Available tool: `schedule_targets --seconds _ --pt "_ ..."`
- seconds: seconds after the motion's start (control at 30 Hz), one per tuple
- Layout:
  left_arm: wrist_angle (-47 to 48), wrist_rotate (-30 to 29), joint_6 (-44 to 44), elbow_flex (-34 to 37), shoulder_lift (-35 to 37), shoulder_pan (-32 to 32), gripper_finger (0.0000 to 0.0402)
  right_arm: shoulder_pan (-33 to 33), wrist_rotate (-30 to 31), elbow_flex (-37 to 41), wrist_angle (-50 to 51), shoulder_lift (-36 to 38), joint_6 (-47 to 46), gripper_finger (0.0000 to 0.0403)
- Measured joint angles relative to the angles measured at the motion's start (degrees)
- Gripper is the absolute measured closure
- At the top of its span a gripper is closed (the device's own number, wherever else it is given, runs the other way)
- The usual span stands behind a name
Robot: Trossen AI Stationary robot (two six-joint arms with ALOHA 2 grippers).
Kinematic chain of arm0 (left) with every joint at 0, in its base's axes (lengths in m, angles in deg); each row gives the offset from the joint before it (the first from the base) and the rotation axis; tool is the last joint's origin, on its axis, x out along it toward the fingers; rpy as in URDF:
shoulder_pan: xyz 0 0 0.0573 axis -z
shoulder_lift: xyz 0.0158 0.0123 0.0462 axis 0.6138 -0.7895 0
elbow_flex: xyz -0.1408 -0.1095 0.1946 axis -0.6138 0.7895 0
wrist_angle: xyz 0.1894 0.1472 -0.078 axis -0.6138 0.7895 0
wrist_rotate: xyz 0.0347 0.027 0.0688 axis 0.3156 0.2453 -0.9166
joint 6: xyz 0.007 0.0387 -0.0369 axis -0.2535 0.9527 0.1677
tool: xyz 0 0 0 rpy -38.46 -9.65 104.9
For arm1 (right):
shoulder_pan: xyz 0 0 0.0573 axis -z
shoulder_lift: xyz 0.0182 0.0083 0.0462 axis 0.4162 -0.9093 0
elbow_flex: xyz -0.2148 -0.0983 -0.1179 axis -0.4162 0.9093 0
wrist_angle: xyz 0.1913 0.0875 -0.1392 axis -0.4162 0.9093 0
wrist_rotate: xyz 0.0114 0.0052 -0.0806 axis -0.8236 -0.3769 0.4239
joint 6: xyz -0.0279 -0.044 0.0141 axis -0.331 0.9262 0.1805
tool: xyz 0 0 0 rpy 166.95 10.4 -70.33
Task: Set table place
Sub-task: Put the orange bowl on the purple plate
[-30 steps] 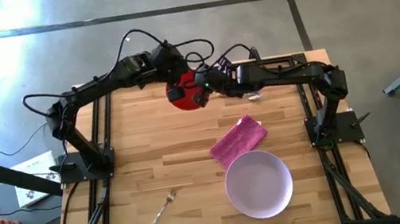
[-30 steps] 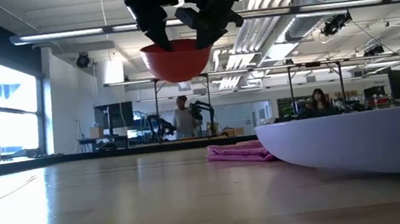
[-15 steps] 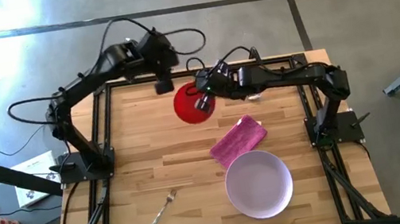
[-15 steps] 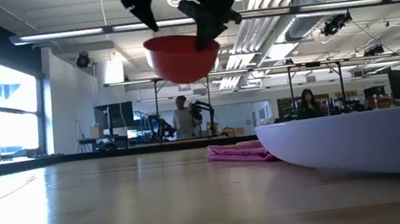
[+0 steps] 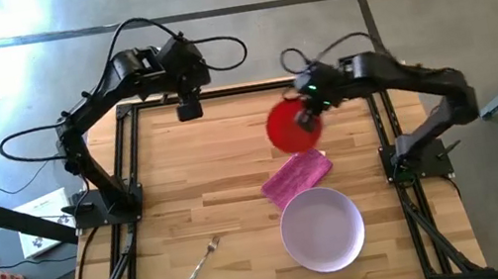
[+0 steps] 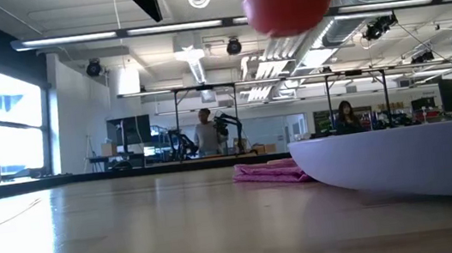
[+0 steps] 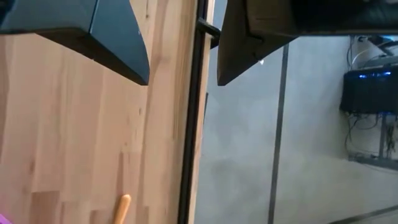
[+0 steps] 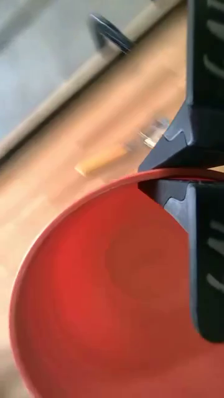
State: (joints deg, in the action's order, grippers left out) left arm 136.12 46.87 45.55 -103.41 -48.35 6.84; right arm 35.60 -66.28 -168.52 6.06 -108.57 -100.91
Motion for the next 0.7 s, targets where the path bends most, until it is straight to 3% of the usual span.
schedule_targets --seconds 0.3,0.5,0.7 --pt "-0.35 0.17 -0.46 0.00 -0.04 -0.02 0.0224 -20.59 -0.94 -0.02 11.48 2.51 -27.61 0.0402" --pt "-0.16 1.13 -0.48 0.00 -0.07 -0.09 0.0223 -33.66 0.19 -0.02 11.54 -3.18 -44.41 0.0402" --pt "-0.16 1.29 -0.14 0.00 -0.11 -0.07 0.0222 -41.48 -0.53 -0.02 11.51 -12.28 -57.67 0.0403"
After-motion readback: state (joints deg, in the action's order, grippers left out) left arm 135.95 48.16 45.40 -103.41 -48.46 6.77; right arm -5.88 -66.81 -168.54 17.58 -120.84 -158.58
